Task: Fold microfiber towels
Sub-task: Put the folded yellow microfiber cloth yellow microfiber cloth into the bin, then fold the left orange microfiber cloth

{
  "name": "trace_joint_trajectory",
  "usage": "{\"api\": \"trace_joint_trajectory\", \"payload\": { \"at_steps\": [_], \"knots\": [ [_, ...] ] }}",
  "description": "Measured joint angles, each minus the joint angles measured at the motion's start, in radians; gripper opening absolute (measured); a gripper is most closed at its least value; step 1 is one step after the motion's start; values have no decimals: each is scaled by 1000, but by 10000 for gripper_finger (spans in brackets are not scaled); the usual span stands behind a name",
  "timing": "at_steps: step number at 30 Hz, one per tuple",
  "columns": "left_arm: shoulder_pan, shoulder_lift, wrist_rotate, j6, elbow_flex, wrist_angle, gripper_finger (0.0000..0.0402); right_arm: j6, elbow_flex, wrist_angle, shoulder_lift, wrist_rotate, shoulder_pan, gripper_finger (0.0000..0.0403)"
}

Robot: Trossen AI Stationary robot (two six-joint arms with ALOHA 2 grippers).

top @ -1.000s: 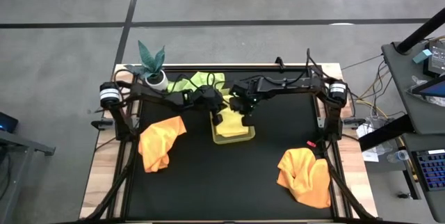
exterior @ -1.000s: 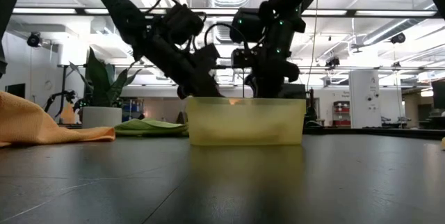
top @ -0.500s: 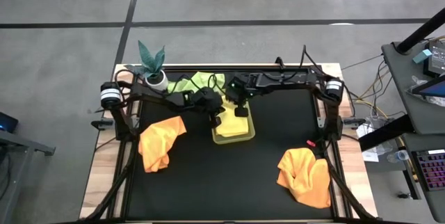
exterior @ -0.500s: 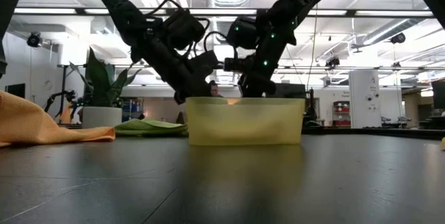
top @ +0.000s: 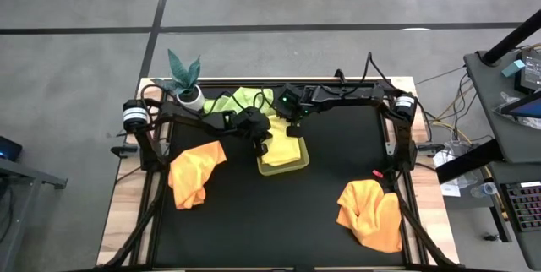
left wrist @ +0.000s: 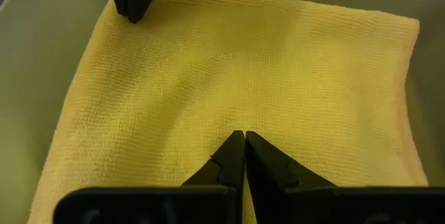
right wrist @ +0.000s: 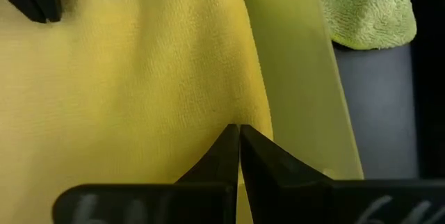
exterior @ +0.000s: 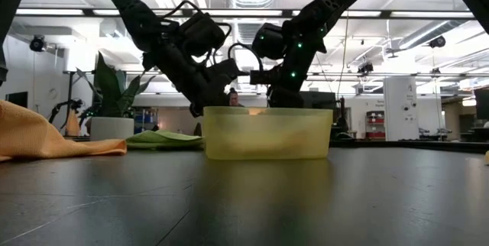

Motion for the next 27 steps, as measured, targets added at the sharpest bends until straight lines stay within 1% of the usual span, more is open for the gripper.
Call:
{"api": "trace_joint_trajectory", "payload": {
  "at_steps": [5,10,15,19,23,27],
  "knots": [
    [0,-37,0,0,7,4,0,18,4,-30,-48,0,0,9],
    [-17,-115,0,0,4,-7,0,54,-1,-97,-117,-1,18,9],
    [-96,-211,-11,-2,5,-42,0,123,-80,-118,-228,-3,86,9],
    [-184,-275,-21,-58,0,-59,0,199,-182,-52,-338,-2,168,9],
    [-268,-324,-24,-199,-1,-194,0,257,-302,79,-436,-2,255,9],
    [-355,-364,-27,-406,-1,-471,0,305,-414,246,-520,-2,328,9]
  ]
}}
